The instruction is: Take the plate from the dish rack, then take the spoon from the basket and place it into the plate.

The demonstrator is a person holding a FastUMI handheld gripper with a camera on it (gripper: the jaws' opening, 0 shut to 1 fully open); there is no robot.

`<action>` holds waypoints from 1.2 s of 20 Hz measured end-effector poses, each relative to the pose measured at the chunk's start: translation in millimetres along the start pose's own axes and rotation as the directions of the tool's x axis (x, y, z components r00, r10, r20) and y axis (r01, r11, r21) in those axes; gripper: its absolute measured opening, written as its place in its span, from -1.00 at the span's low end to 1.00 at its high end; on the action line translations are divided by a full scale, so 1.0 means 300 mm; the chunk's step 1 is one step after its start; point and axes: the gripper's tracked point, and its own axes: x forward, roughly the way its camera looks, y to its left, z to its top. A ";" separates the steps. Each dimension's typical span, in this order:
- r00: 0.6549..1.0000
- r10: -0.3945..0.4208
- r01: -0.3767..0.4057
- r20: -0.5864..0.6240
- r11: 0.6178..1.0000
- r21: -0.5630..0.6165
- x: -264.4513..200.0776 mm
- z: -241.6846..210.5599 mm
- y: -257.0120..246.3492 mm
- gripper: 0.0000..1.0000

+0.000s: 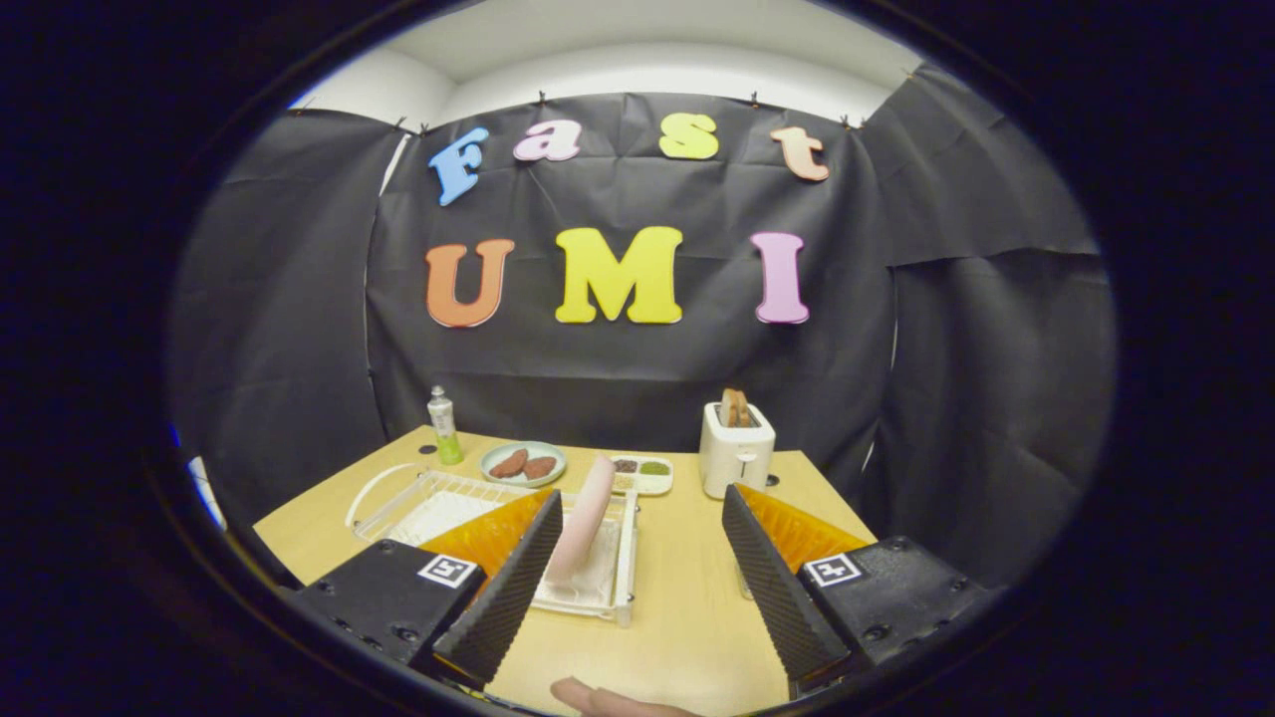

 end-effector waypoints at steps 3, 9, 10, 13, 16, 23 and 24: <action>0.994 -0.003 -0.001 -0.111 0.999 -0.042 0.187 0.030 0.059 1.00; 0.917 -0.005 -0.014 -0.399 0.999 -0.045 0.484 0.010 0.123 1.00; 0.899 -0.013 -0.013 -0.438 0.998 -0.056 0.521 0.007 0.130 0.99; 0.851 -0.060 0.010 -0.522 0.995 -0.097 0.580 -0.018 0.112 0.75; 0.813 -0.091 0.032 -0.575 0.993 -0.113 0.602 -0.019 0.102 0.33; 0.710 -0.184 0.028 -0.680 0.972 -0.233 0.554 -0.091 0.140 -0.29; 0.707 -0.206 0.026 -0.676 0.964 -0.266 0.554 -0.095 0.124 -0.30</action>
